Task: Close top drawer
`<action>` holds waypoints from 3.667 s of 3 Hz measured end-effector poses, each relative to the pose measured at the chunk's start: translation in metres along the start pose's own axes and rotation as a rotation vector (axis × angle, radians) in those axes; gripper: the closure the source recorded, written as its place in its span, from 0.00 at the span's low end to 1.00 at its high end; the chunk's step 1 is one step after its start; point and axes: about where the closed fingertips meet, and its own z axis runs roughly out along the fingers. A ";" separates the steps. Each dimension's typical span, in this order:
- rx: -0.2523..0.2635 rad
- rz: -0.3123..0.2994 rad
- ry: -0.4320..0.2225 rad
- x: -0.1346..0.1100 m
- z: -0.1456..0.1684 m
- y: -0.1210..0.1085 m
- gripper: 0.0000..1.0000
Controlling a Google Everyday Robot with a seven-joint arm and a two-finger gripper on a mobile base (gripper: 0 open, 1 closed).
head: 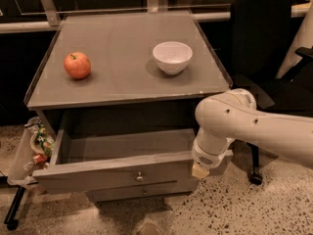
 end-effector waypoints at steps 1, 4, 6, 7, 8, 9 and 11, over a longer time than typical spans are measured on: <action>0.001 -0.001 0.000 0.000 0.000 0.000 0.81; 0.001 -0.001 0.000 0.000 0.000 0.000 0.12; 0.001 -0.001 0.000 0.000 0.000 0.000 0.00; 0.001 -0.001 0.000 0.000 0.000 0.000 0.19; 0.001 -0.001 0.000 0.000 0.000 0.000 0.42; 0.001 -0.001 0.000 0.000 0.000 0.000 0.65; 0.045 0.022 0.004 -0.007 0.002 -0.020 1.00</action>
Offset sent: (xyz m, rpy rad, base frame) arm 0.0003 0.0002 0.0002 -0.0004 -0.0007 0.0006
